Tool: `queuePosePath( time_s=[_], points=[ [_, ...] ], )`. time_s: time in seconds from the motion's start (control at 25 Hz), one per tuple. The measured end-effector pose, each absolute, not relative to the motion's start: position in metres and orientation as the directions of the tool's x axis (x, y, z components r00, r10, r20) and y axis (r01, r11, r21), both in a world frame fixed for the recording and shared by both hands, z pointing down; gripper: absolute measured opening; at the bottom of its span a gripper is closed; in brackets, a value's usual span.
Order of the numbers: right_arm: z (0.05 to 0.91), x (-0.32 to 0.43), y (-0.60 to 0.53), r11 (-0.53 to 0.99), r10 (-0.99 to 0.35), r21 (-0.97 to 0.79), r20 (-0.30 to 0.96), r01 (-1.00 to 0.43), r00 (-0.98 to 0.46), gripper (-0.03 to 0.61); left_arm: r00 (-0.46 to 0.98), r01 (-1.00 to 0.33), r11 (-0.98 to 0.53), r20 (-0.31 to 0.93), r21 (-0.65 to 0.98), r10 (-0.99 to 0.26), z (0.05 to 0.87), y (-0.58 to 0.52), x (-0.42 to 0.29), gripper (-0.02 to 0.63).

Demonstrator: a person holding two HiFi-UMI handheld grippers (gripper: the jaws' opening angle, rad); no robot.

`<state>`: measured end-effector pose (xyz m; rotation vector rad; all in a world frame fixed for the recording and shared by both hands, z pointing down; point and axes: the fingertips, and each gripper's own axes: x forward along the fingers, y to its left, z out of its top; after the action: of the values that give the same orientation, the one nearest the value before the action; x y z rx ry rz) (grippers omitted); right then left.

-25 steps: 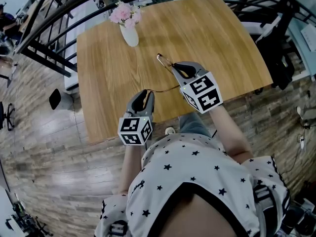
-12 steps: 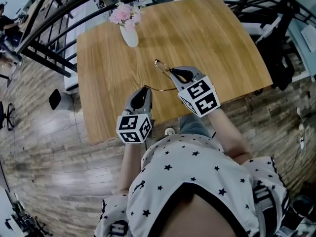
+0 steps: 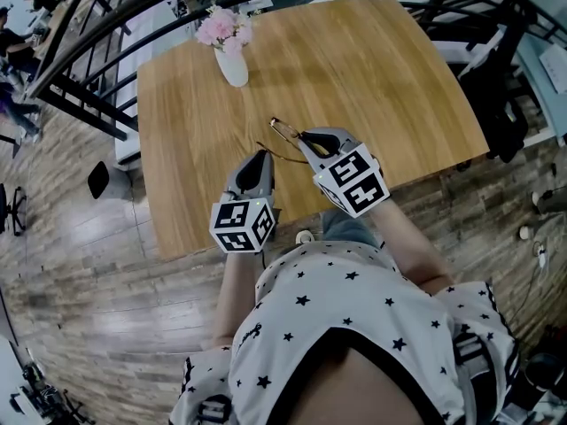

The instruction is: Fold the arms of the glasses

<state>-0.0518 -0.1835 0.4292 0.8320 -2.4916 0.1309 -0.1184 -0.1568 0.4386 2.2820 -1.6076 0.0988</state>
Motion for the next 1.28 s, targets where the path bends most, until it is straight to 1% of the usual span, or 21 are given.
queuePosePath(
  time_s=[0.6, 0.88, 1.28],
  points=[
    [0.434, -0.064, -0.170, 0.834, -0.502, 0.066, 0.503, -0.548, -0.704, 0.021, 0.376, -0.918, -0.323, 0.243, 0.232, -0.894, 0.430, -0.163, -0.108, 0.021],
    [0.438, -0.068, -0.168, 0.837, -0.496, 0.071, 0.513, -0.542, -0.700, 0.021, 0.372, -0.918, -0.315, 0.245, 0.242, -0.895, 0.432, -0.163, -0.110, 0.008],
    [0.447, -0.067, -0.171, 0.837, -0.489, 0.061, 0.528, -0.544, -0.694, 0.021, 0.355, -0.925, -0.294, 0.269, 0.243, -0.895, 0.440, -0.164, -0.113, 0.008]
  ],
)
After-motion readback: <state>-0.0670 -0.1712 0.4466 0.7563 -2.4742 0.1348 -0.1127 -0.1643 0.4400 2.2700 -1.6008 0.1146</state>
